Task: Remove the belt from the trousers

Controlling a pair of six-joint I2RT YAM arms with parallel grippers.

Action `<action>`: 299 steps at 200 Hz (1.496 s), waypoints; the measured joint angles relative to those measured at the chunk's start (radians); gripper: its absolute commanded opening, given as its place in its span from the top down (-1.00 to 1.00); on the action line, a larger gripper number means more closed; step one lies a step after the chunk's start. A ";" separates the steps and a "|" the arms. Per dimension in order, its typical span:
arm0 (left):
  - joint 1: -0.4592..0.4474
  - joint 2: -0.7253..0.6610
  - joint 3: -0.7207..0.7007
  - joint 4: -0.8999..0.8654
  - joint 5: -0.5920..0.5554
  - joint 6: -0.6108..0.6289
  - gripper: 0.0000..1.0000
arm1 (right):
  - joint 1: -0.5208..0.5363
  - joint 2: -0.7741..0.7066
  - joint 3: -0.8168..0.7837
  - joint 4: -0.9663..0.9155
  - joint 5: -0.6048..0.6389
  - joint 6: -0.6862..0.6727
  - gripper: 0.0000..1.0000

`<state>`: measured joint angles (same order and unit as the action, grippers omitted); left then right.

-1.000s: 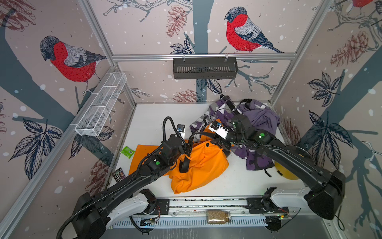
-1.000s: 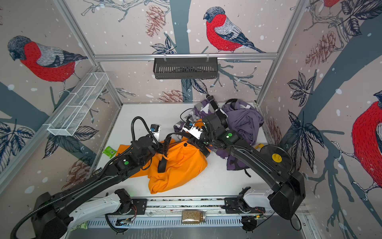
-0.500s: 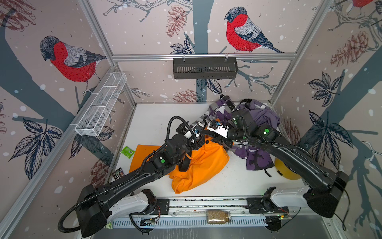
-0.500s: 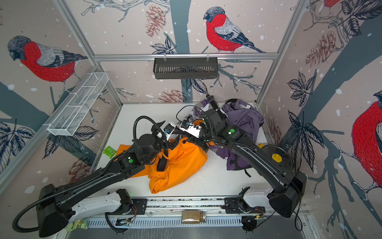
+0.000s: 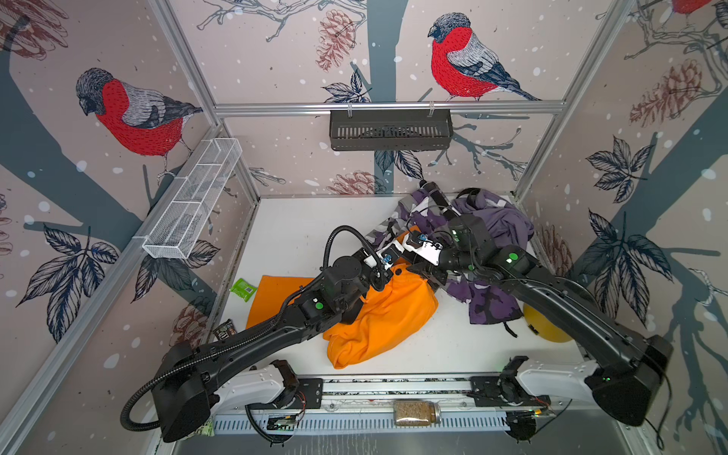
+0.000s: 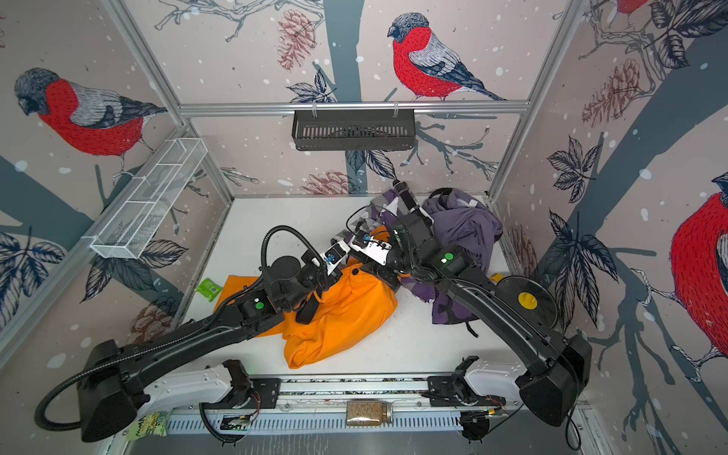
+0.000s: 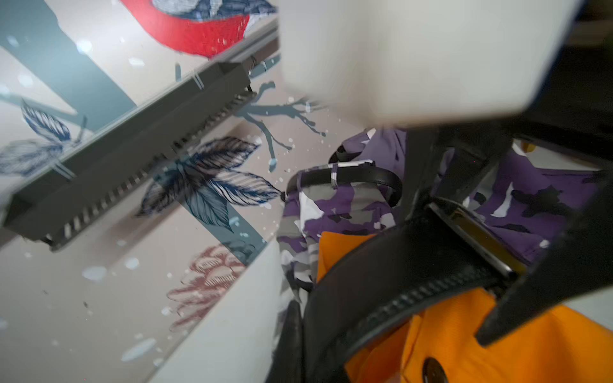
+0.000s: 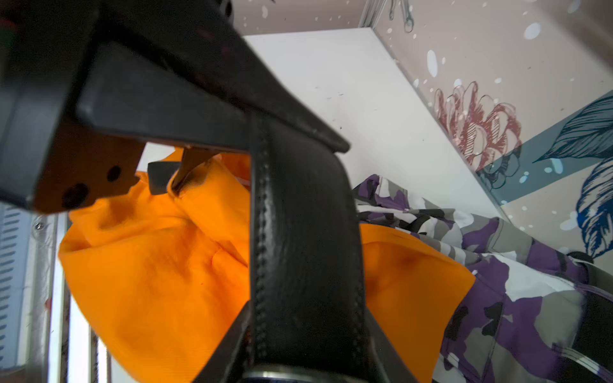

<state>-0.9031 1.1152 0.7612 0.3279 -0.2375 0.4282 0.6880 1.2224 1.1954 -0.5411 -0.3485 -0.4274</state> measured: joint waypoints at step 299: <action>0.003 -0.267 -0.381 0.051 -0.036 -0.536 1.00 | 0.299 0.078 -0.374 0.624 0.317 0.244 -0.26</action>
<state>-0.9001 0.8478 0.3798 0.3790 -0.2737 -0.1074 0.9871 1.3003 0.8215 0.0834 -0.0315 -0.1837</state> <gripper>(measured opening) 0.080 0.717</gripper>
